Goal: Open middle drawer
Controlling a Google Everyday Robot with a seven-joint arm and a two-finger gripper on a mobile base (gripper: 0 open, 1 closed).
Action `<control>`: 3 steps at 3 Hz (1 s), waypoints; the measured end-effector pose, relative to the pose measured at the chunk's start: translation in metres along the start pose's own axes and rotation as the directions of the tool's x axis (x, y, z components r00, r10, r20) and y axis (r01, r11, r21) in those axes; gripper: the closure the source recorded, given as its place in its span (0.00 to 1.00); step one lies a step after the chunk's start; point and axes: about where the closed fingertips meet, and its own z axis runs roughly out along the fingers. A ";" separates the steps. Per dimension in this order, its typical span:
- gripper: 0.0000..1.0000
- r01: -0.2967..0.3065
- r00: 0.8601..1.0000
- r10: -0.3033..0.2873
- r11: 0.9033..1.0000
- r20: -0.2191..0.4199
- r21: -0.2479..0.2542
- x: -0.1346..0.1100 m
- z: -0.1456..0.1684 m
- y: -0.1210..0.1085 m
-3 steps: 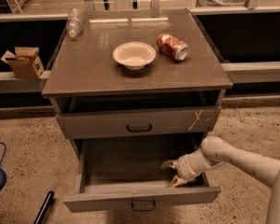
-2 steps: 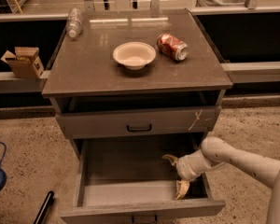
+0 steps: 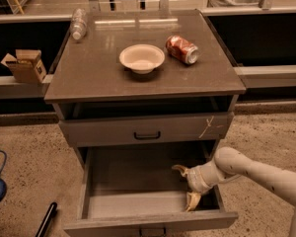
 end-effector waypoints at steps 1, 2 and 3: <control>0.27 -0.006 0.999 0.004 0.999 0.036 0.052 -0.007 -0.011 0.012; 0.35 -0.029 0.998 0.025 0.997 0.057 0.074 -0.008 -0.017 0.021; 0.29 -0.062 0.997 0.059 0.997 0.054 0.038 -0.008 -0.015 0.032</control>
Offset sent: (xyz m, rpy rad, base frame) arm -0.0291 -0.0194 0.0212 0.0959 -0.0308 -0.1042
